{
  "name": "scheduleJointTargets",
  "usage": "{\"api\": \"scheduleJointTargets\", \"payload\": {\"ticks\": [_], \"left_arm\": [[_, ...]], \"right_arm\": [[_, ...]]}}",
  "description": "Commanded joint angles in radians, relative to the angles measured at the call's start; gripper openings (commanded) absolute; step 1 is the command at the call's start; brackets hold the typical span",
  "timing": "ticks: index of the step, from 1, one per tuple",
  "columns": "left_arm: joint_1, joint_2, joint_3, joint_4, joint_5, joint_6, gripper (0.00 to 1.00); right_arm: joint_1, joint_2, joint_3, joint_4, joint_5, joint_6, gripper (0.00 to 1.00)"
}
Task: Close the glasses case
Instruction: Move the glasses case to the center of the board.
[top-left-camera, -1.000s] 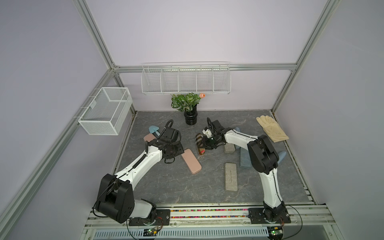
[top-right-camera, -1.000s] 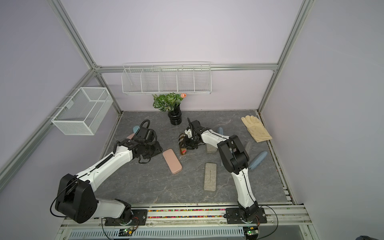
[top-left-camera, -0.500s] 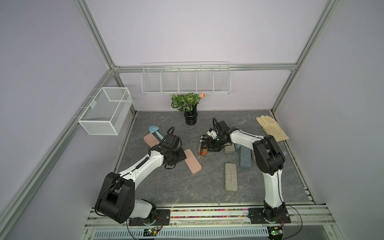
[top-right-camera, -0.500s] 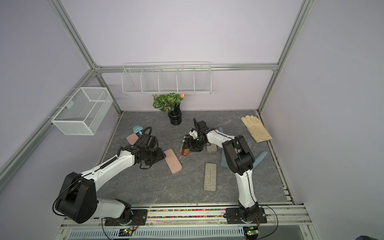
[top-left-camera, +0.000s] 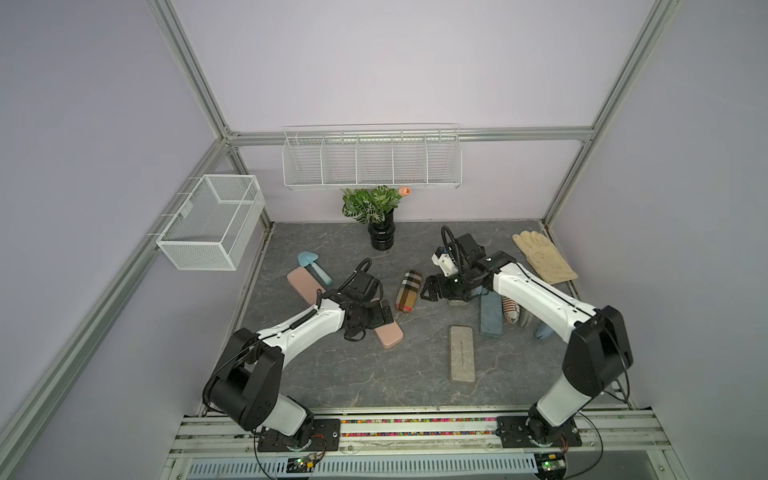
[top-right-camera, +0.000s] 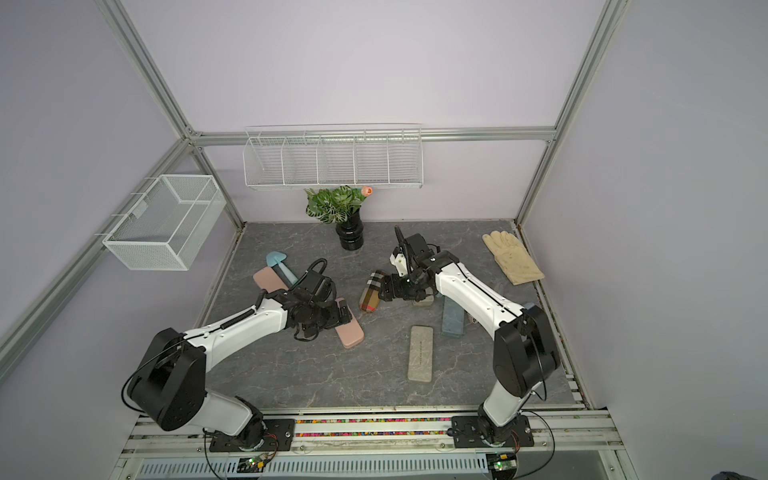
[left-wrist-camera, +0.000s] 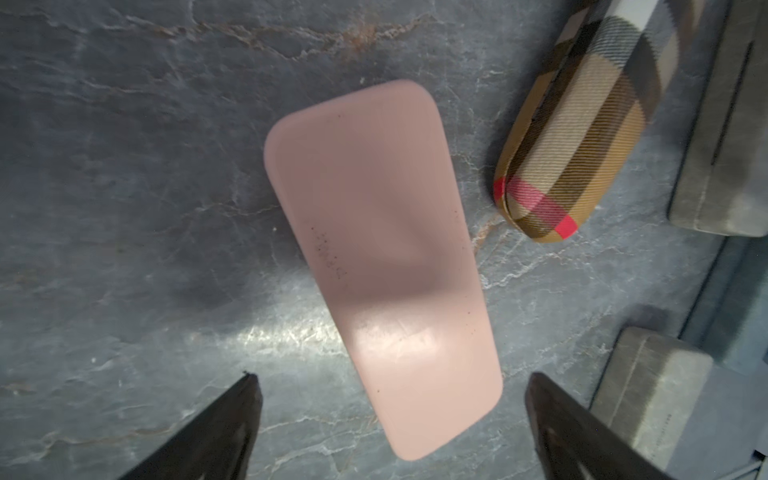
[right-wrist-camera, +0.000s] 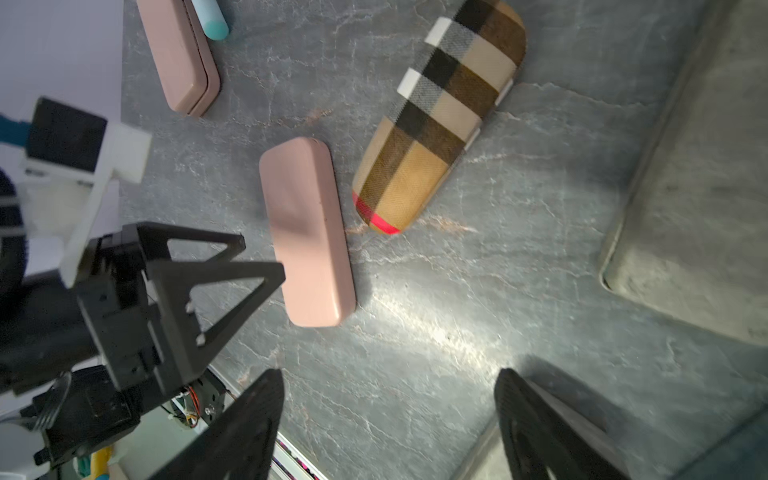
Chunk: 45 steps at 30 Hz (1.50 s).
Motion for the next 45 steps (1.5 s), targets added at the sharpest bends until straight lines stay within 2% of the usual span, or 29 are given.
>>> {"api": "scheduleJointTargets", "payload": {"ticks": [1,7,11,14,15,16,17,21,33,39,40,45], "left_arm": [[-0.011,0.093,0.090,-0.034,-0.046,0.036,1.00],[-0.032,0.243,0.211,-0.080,-0.080,0.068,1.00],[-0.042,0.284,0.239,-0.100,-0.092,0.073,0.99],[-0.061,0.299,0.241,-0.113,-0.101,0.077,0.96],[-0.071,0.302,0.237,-0.117,-0.104,0.080,0.93],[-0.079,0.305,0.232,-0.118,-0.107,0.080,0.81],[-0.086,0.307,0.226,-0.117,-0.106,0.080,0.74],[-0.127,0.296,0.189,-0.110,-0.114,0.071,0.66],[-0.350,0.191,0.079,-0.117,-0.154,-0.062,0.66],[-0.393,0.165,0.049,-0.114,-0.170,-0.113,0.67],[-0.393,0.158,0.046,-0.113,-0.173,-0.119,0.68],[-0.395,0.131,0.055,-0.133,-0.199,-0.128,0.86]], "right_arm": [[-0.003,-0.063,-0.066,-0.076,0.053,-0.028,0.86],[-0.006,-0.188,-0.176,-0.093,0.082,0.001,0.89],[-0.015,-0.277,-0.245,-0.095,0.106,0.022,0.90],[-0.018,-0.335,-0.297,-0.098,0.120,0.050,0.90],[-0.021,-0.353,-0.316,-0.100,0.126,0.064,0.90],[-0.020,-0.367,-0.334,-0.105,0.136,0.084,0.89],[-0.020,-0.378,-0.350,-0.111,0.146,0.099,0.89],[-0.017,-0.406,-0.428,-0.128,0.187,0.162,0.85],[0.099,-0.422,-0.554,-0.133,0.245,0.283,0.88],[0.146,-0.422,-0.594,-0.085,0.233,0.334,0.93],[0.150,-0.418,-0.595,-0.082,0.232,0.340,0.93],[0.165,-0.391,-0.583,-0.072,0.246,0.350,1.00]]}}
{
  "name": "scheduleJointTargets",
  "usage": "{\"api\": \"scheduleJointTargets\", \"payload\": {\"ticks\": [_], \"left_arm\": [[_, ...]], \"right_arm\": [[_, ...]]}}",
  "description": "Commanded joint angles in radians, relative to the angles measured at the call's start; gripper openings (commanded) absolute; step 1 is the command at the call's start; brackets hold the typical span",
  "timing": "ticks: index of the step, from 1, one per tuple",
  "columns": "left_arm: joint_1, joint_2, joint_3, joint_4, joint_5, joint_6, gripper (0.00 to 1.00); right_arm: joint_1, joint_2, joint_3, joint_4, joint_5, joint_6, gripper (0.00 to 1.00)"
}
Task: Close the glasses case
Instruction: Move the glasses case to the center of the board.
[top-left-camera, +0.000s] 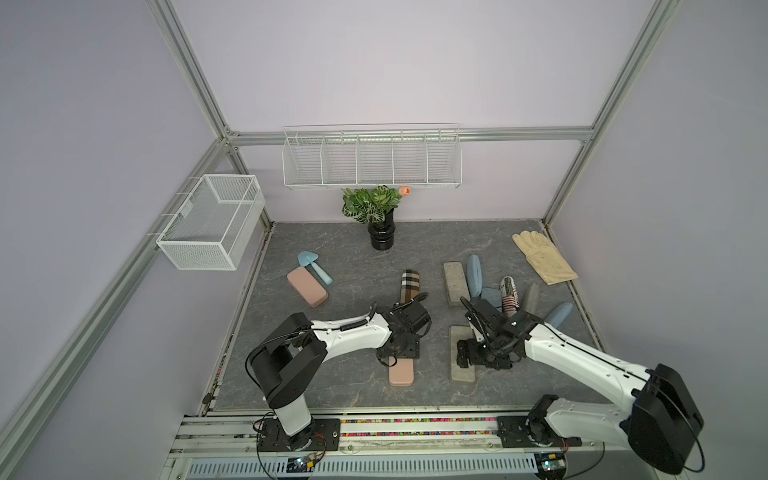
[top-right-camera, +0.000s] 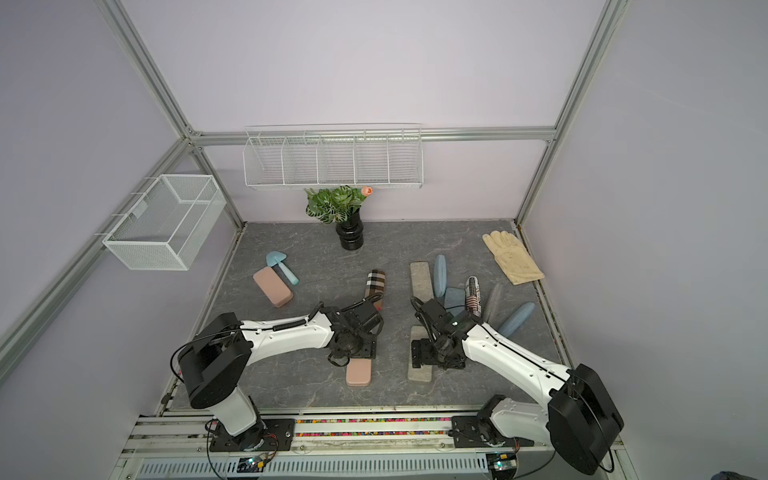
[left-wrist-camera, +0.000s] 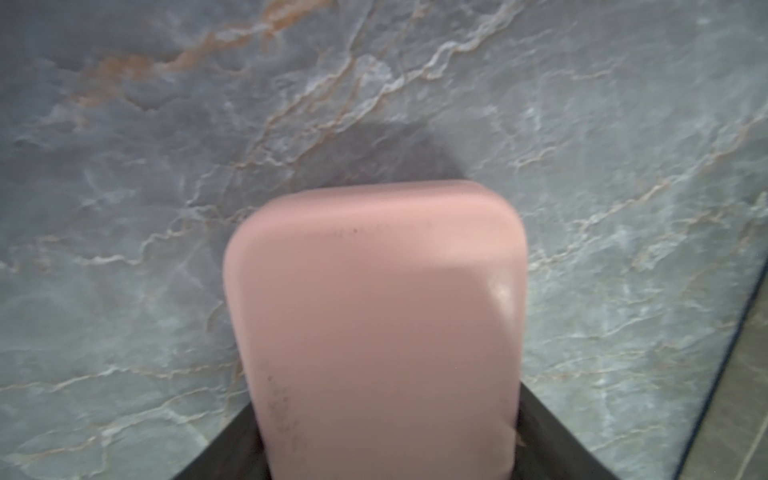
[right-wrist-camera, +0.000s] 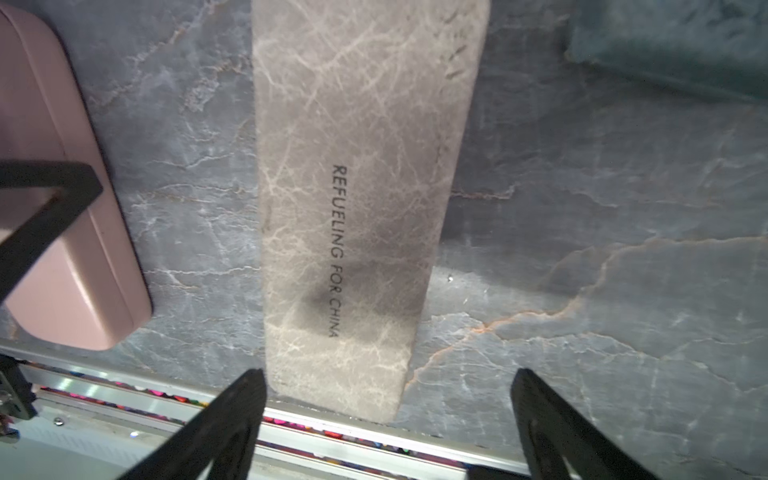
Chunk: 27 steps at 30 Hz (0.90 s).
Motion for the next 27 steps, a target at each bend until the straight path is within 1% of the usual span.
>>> {"api": "scheduleJointTargets", "payload": {"ticks": [1,3,8,12,17,20,22,24,26,27], "left_arm": [[-0.005,-0.033,0.001,-0.043,-0.043,-0.031,0.89],[-0.005,-0.053,0.010,-0.056,-0.051,-0.029,0.93],[-0.005,-0.136,0.027,-0.098,-0.065,-0.026,0.94],[-0.005,-0.230,0.026,-0.141,-0.092,-0.033,0.94],[0.001,-0.337,-0.005,-0.188,-0.157,-0.054,0.97],[0.024,-0.382,-0.043,-0.186,-0.159,-0.061,0.97],[0.044,-0.409,-0.070,-0.183,-0.154,-0.065,0.97],[0.068,-0.434,-0.092,-0.184,-0.150,-0.066,0.97],[0.089,-0.464,-0.111,-0.185,-0.147,-0.062,0.97],[0.096,-0.477,-0.118,-0.185,-0.147,-0.061,0.97]], "right_arm": [[0.010,0.026,-0.004,0.029,0.015,0.033,0.99],[0.010,0.054,-0.004,0.042,0.017,0.030,0.99],[0.009,0.123,-0.001,0.069,0.043,0.032,0.98],[0.008,0.167,0.011,0.096,0.042,0.024,1.00],[0.008,0.236,0.048,0.119,0.020,0.010,0.86],[0.011,0.258,0.064,0.152,-0.009,0.008,0.78],[0.015,0.266,0.078,0.154,-0.017,0.005,0.75],[0.021,0.273,0.097,0.136,-0.012,0.004,0.78],[0.027,0.275,0.112,0.112,0.009,0.003,0.85],[0.031,0.273,0.115,0.098,0.018,0.005,0.86]]}}
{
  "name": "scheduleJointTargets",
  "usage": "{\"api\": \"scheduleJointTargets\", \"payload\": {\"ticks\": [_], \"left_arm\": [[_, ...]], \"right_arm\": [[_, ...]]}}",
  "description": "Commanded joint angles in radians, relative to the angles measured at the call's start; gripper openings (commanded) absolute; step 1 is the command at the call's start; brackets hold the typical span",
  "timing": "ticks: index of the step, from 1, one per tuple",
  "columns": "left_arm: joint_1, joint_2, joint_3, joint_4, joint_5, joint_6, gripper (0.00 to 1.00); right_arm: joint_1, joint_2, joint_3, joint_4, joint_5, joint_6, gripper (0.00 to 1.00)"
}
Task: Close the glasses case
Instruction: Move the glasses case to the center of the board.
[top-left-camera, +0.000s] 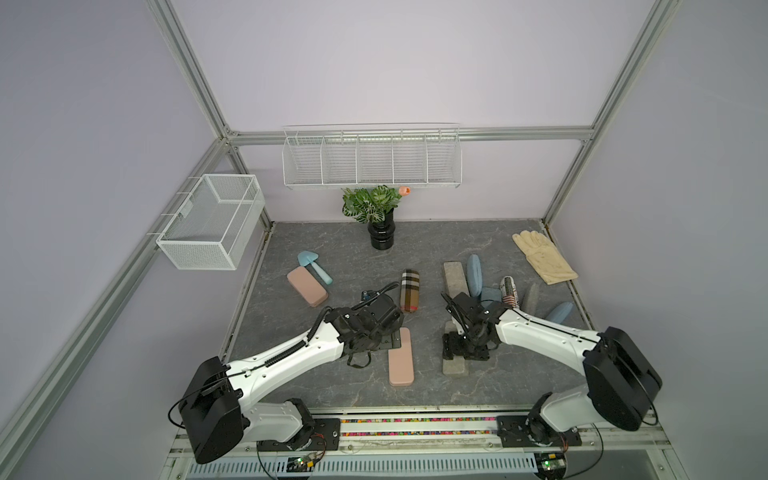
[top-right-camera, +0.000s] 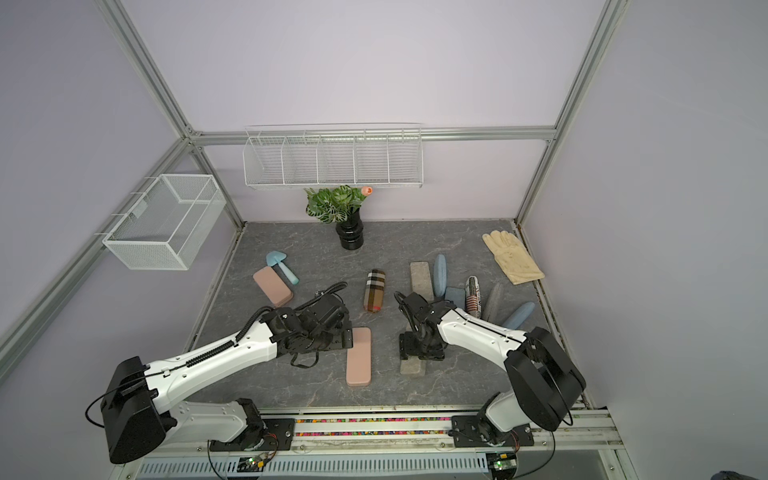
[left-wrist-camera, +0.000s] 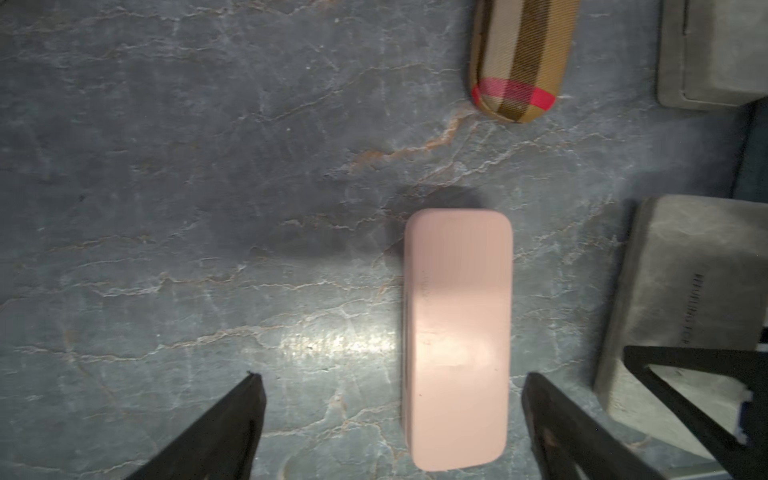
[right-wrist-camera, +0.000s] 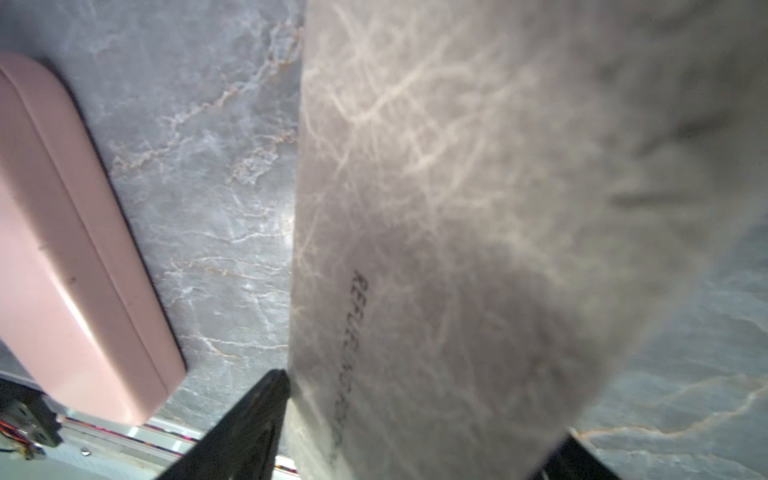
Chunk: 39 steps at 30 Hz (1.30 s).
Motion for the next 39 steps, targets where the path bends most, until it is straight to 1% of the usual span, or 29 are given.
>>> {"api": "scheduleJointTargets", "payload": {"ticks": [1,6,13,15,20,21,29,35,39], "left_arm": [[0.022,-0.047,-0.022,-0.018,-0.026,-0.015,0.97],[0.028,-0.063,-0.033,-0.014,-0.038,-0.005,0.97],[0.034,-0.046,-0.046,0.008,-0.032,-0.008,0.97],[0.039,-0.044,-0.061,0.015,-0.035,-0.015,0.97],[0.068,-0.047,-0.107,0.040,-0.022,-0.034,0.97],[0.072,-0.050,-0.111,0.043,-0.020,-0.034,0.97],[0.084,-0.035,-0.115,0.064,-0.010,-0.032,0.97],[0.084,-0.028,-0.115,0.066,-0.007,-0.030,0.97],[0.085,-0.039,-0.124,0.065,-0.009,-0.032,0.97]], "right_arm": [[0.012,0.006,0.021,-0.042,0.055,0.008,0.87],[0.019,-0.006,0.063,-0.091,0.089,0.004,0.92],[0.020,0.064,0.094,-0.092,0.080,-0.016,0.91],[0.021,0.074,0.089,-0.081,0.077,-0.011,0.87],[0.048,0.078,0.093,-0.068,0.066,0.007,0.66],[0.057,0.077,0.097,-0.068,0.066,0.015,0.64],[0.162,0.114,0.169,-0.045,0.078,0.124,0.63],[0.206,0.183,0.248,-0.037,0.087,0.162,0.64],[0.223,0.204,0.266,-0.013,0.094,0.202,0.65]]}}
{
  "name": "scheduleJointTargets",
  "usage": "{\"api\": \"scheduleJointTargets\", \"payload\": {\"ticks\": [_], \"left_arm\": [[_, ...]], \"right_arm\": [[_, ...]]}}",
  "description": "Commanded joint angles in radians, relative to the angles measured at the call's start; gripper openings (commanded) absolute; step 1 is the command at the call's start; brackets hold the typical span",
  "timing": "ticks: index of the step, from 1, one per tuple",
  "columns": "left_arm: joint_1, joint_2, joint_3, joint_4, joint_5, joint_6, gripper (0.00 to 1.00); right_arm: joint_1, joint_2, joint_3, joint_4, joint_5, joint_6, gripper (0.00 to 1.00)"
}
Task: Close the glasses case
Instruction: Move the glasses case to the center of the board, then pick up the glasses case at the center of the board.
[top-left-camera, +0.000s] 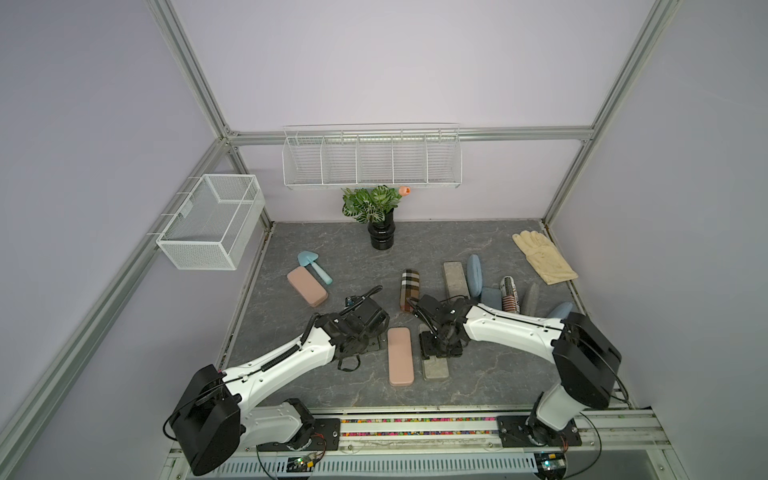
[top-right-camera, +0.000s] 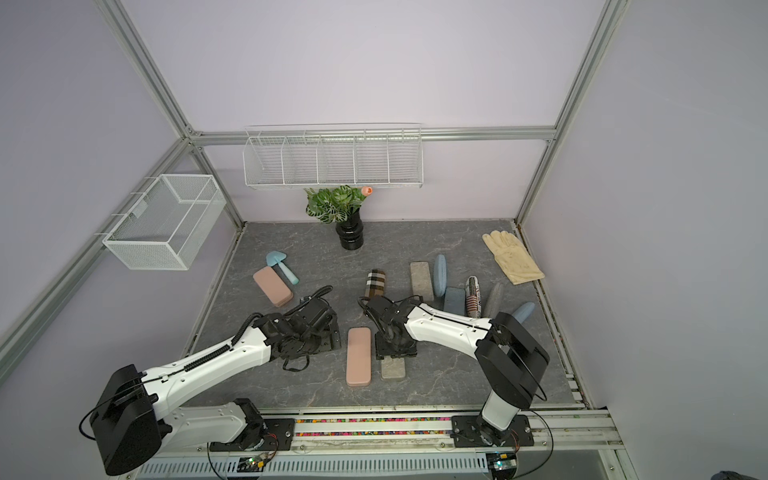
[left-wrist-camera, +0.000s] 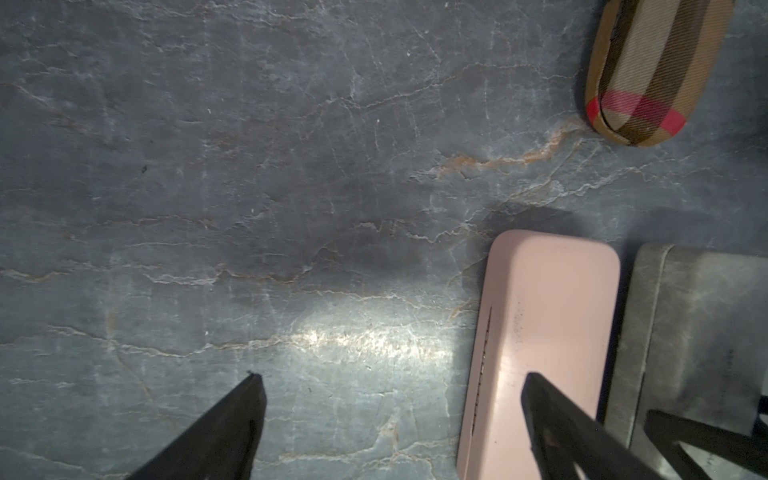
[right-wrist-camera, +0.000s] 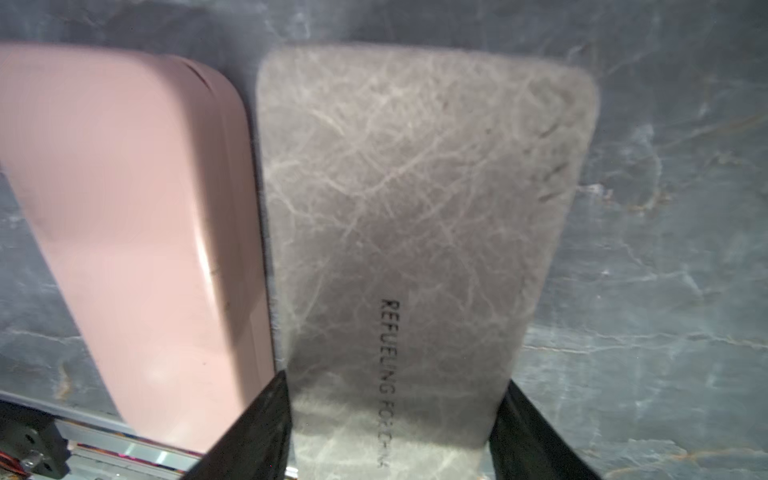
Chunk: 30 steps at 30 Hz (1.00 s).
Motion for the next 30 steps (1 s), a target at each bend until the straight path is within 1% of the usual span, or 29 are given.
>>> {"api": "scheduleJointTargets", "payload": {"ticks": [1,7,10,13,14,18,20,22,25,27,30], "left_arm": [[0.006,-0.009,-0.013,0.006,-0.004,-0.015,0.97],[0.005,-0.018,-0.030,0.011,-0.004,-0.015,0.97],[0.006,-0.024,-0.040,0.016,-0.003,-0.016,0.97],[0.006,-0.025,-0.044,0.019,-0.002,-0.016,0.97],[0.006,-0.025,-0.044,0.021,-0.001,-0.015,0.97],[0.006,-0.026,-0.043,0.021,-0.004,-0.008,0.97],[0.008,-0.025,-0.040,0.019,-0.004,-0.007,0.97],[0.012,-0.023,-0.037,0.016,-0.003,-0.005,0.97],[0.019,-0.031,-0.034,0.014,0.000,-0.003,0.97],[0.029,-0.041,-0.034,0.015,0.004,0.000,0.97],[0.061,-0.055,-0.030,0.007,0.015,0.008,0.97]], "right_arm": [[0.016,0.012,0.024,0.024,0.017,0.068,0.65],[0.052,0.044,0.050,0.012,0.015,0.093,0.69],[0.067,0.046,0.055,0.001,0.020,0.107,0.73],[0.077,0.038,0.069,-0.037,0.049,0.115,0.84],[0.077,0.031,0.074,-0.051,0.061,0.116,0.85],[0.077,-0.004,0.115,-0.125,0.123,0.104,0.89],[0.062,-0.023,0.152,-0.161,0.168,0.067,0.89],[0.015,-0.031,0.194,-0.193,0.184,0.009,0.90],[-0.101,-0.008,0.262,-0.241,0.184,-0.118,0.90],[-0.182,0.043,0.335,-0.264,0.184,-0.225,0.92],[-0.286,0.185,0.504,-0.335,0.190,-0.386,0.96]]}}
